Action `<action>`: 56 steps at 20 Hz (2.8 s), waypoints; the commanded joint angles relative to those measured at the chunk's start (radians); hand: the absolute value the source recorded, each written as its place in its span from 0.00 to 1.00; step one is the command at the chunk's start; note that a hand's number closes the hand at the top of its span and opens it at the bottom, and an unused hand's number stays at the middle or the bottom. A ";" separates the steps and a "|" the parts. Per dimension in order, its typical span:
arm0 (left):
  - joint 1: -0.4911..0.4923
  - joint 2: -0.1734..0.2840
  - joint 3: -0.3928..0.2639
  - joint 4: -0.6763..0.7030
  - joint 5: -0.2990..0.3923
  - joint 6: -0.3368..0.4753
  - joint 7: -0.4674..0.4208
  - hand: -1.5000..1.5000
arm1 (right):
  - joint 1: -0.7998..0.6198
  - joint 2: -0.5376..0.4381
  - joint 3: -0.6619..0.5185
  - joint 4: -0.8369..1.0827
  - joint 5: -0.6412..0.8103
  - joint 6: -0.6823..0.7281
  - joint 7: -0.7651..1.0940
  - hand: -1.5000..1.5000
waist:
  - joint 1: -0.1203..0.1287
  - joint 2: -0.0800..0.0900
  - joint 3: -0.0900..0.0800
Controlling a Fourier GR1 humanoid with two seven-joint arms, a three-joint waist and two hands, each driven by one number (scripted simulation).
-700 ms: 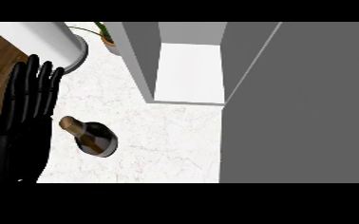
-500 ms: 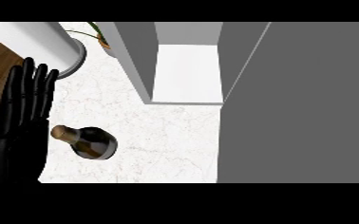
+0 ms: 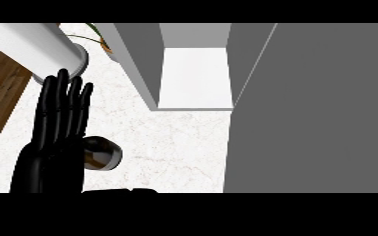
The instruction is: Pick up the wine, place it into the cabinet and close the cabinet
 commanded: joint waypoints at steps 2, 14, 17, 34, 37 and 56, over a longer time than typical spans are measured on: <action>-0.094 -0.012 -0.118 -0.020 -0.098 0.143 0.145 0.00 | -0.006 -0.019 -0.021 -0.116 -0.080 0.006 0.125 0.00 | 0.001 0.001 0.001; -0.282 -0.012 -0.382 0.002 -0.379 0.406 0.400 0.00 | -0.109 -0.031 -0.025 -0.238 -0.096 -0.065 0.341 0.00 | 0.002 0.000 0.001; -0.220 -0.012 -0.350 -0.037 -0.350 0.365 0.375 0.00 | -0.163 -0.031 -0.061 -0.188 -0.119 -0.068 0.356 0.00 | 0.005 0.002 0.000; -0.165 0.018 -0.315 -0.106 -0.462 0.476 0.519 0.00 | -0.120 -0.005 -0.015 -0.260 -0.070 -0.083 0.376 0.00 | 0.002 0.001 0.000; -0.141 0.033 -0.286 -0.105 -0.440 0.465 0.485 0.00 | -0.223 -0.035 -0.086 -0.249 -0.121 -0.090 0.454 0.00 | 0.004 0.002 0.000; 0.225 0.148 0.040 0.035 0.085 0.400 -0.069 0.00 | -0.264 0.028 0.044 -0.226 0.025 -0.128 0.457 0.00 | 0.010 0.001 -0.002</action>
